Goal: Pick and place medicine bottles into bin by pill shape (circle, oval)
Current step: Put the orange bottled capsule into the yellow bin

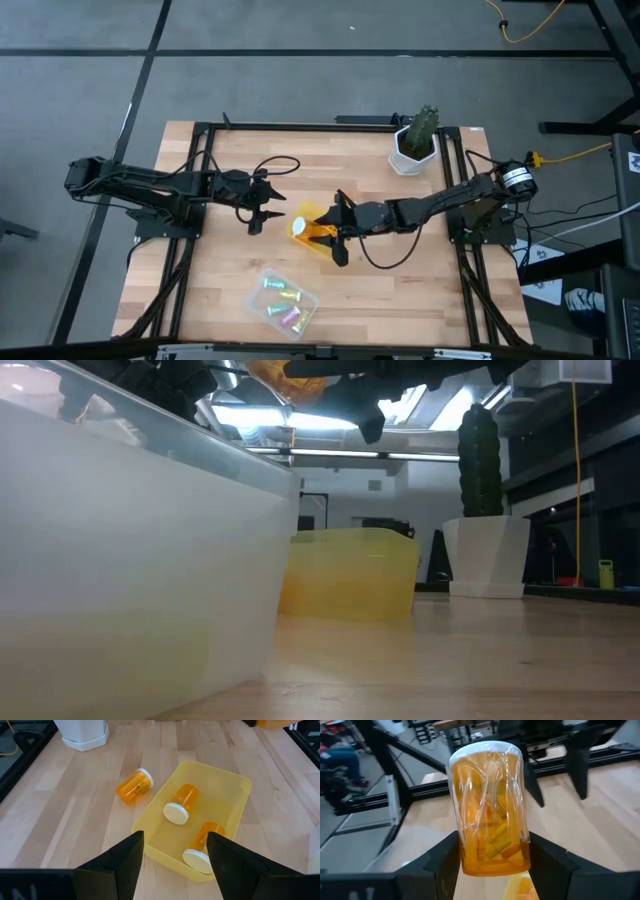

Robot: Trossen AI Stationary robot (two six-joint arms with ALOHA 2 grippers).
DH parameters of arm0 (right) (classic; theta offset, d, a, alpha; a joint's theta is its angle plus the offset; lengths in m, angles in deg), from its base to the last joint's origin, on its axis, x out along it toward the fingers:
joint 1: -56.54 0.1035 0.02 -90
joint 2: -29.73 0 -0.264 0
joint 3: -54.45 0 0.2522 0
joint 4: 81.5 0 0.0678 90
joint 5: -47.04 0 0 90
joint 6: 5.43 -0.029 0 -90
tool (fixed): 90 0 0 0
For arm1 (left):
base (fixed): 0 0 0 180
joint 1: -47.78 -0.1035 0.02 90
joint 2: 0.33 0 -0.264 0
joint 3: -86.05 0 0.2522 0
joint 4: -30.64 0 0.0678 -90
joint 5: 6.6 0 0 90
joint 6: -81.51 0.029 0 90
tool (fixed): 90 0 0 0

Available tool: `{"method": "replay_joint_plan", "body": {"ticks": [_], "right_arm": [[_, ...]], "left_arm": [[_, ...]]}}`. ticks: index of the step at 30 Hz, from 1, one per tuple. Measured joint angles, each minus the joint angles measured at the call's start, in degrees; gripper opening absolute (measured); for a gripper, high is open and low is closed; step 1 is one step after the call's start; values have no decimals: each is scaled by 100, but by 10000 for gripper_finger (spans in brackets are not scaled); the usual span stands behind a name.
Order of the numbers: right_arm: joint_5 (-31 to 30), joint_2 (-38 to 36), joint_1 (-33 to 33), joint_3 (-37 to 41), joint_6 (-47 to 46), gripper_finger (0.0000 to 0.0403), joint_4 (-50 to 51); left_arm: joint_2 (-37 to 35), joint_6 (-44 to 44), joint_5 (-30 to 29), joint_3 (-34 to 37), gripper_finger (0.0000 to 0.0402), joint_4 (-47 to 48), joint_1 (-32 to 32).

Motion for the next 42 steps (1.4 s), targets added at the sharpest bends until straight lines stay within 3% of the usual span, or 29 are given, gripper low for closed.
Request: {"method": "replay_joint_plan", "body": {"ticks": [7,15,39,42], "right_arm": [[-594,0,-4,0,-26,218,4],[-596,0,-2,0,-25,251,10],[-600,0,-2,0,-26,252,199],[-917,0,2,0,-317,252,211]], "left_arm": [[0,0,0,0,212,0,0],[-1,0,-1,0,212,0,0],[0,0,-2,0,212,0,-2],[0,0,-1,0,212,0,-1]]}}
